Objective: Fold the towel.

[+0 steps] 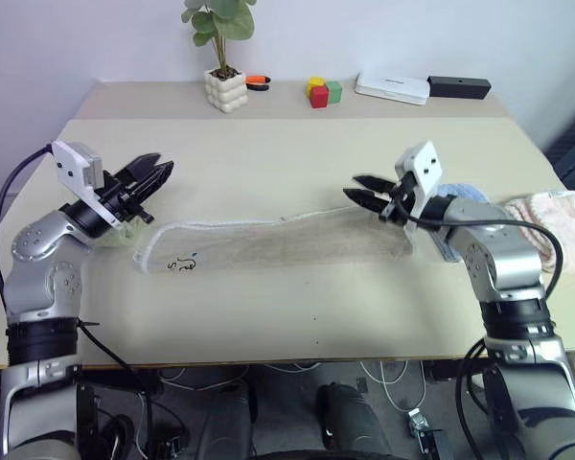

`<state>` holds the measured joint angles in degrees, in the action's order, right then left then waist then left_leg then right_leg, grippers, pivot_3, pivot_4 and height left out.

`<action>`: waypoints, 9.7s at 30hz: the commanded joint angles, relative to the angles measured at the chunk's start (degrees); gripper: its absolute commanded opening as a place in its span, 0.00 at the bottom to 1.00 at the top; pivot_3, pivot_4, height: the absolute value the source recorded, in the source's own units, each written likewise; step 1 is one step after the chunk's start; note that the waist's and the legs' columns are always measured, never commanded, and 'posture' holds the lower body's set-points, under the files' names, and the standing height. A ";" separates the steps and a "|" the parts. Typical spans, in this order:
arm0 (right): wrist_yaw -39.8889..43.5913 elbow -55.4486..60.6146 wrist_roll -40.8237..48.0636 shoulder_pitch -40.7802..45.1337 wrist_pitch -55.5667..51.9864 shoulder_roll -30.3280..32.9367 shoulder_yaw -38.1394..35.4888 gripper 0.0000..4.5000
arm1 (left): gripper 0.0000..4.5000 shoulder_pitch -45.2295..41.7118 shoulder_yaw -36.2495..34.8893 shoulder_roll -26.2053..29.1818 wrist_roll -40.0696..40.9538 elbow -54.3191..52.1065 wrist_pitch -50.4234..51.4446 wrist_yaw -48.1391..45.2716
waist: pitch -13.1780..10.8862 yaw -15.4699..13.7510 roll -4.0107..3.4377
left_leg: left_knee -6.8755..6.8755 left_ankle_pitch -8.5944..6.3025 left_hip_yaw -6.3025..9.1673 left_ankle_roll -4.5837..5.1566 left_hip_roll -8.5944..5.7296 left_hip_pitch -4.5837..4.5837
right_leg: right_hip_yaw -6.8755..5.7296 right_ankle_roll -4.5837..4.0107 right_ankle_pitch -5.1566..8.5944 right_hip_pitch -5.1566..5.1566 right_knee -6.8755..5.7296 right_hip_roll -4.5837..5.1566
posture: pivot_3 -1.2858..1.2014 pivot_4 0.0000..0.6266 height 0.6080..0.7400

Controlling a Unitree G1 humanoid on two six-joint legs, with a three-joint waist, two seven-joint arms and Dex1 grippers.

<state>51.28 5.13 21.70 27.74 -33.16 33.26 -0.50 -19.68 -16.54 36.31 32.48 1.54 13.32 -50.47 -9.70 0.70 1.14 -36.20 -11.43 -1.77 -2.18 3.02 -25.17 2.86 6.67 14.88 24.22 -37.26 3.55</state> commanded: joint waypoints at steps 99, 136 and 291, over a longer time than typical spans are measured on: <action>-16.37 12.12 21.80 -19.60 -11.96 -1.31 -20.48 0.98 | 0.99 8.97 -1.82 3.14 9.72 -5.77 5.42 -11.18 | 0.05 -0.09 0.10 | 0.04 0.00 0.09 0.00 0.05 0.01 | -0.01 -0.27 0.14 0.00 0.14 -0.08 | 0.52 0.24 1.00; -67.92 7.17 50.87 -18.71 -15.01 -23.21 -24.61 0.93 | 1.00 12.08 -3.44 5.43 13.44 -8.05 11.84 -18.43 | 0.07 0.51 0.11 | 0.13 -0.01 0.06 0.01 0.11 -0.07 | 0.00 -0.43 0.24 0.07 0.29 -0.05 | 0.52 0.24 1.00; -15.49 -9.43 -11.77 9.74 20.18 -21.50 6.22 0.01 | 1.00 20.90 -8.04 -1.07 20.80 -16.77 17.96 -1.90 | 0.16 1.82 0.26 | 0.30 -0.02 0.08 -0.01 0.11 -0.03 | -0.07 -0.39 0.21 0.17 0.15 -0.05 | 0.52 0.24 1.00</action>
<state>35.01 -8.40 5.39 35.98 -9.33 10.75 9.69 -0.22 -22.06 36.19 49.35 -13.31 28.92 -56.10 -9.54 2.52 1.41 -35.88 -11.45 -1.70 -2.19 3.13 -25.20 2.80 6.39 15.02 24.39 -37.10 3.54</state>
